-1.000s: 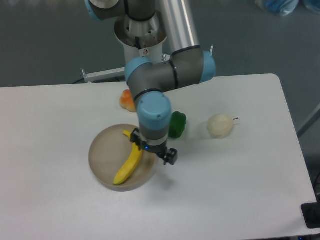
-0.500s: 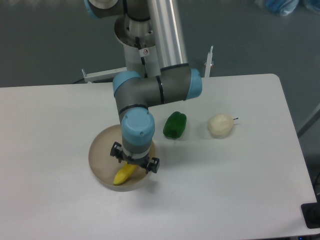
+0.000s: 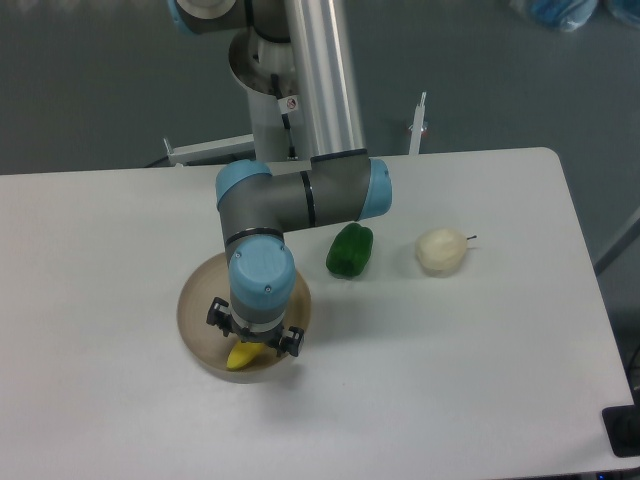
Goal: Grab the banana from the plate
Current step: 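Close the gripper on the banana's end, then lift the banana off the plate and carry it past the green pepper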
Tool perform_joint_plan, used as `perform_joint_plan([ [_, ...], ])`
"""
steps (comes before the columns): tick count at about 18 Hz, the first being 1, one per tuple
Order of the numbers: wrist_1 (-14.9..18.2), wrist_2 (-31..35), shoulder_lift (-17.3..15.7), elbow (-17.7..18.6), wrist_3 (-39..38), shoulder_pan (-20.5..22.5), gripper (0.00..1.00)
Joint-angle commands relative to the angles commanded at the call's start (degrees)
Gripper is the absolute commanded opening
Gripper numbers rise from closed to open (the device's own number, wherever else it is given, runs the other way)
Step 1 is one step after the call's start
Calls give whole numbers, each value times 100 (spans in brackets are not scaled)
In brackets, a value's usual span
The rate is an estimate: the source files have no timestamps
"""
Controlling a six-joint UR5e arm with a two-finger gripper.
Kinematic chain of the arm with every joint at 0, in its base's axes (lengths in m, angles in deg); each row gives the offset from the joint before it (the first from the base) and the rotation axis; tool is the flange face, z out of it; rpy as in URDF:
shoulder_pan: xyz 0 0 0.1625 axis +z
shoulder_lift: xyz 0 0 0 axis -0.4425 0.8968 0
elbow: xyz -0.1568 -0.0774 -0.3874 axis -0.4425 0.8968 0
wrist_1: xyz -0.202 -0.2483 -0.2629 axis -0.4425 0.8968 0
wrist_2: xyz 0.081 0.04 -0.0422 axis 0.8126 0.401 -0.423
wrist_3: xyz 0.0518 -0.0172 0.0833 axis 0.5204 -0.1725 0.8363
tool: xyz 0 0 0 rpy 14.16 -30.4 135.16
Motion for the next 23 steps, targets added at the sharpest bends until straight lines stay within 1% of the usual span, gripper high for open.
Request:
perform_joint_plan([
  [1,0,0,-9,0,-18,0,32],
  [2,0,-9,-9,-9,-27,0,22],
  [3,9,-26,-9,-26,-35,0,9],
  [4,9,-26,-17,-35,-36,0,0],
  [10,61,-26,-132,-88,-27,35,0],
  [11,70,-26,-210,-114,-9,44,0],
  [14,79,0,-334,-316,35,114,0],
  [17,88,61,-597,-352,96,386,0],
  [18,97,88,-676,-343,227,500,0],
  [20,167,105,-790,-360,735,790,0],
  [23,176,114,-791,-492,1150,1098,0],
])
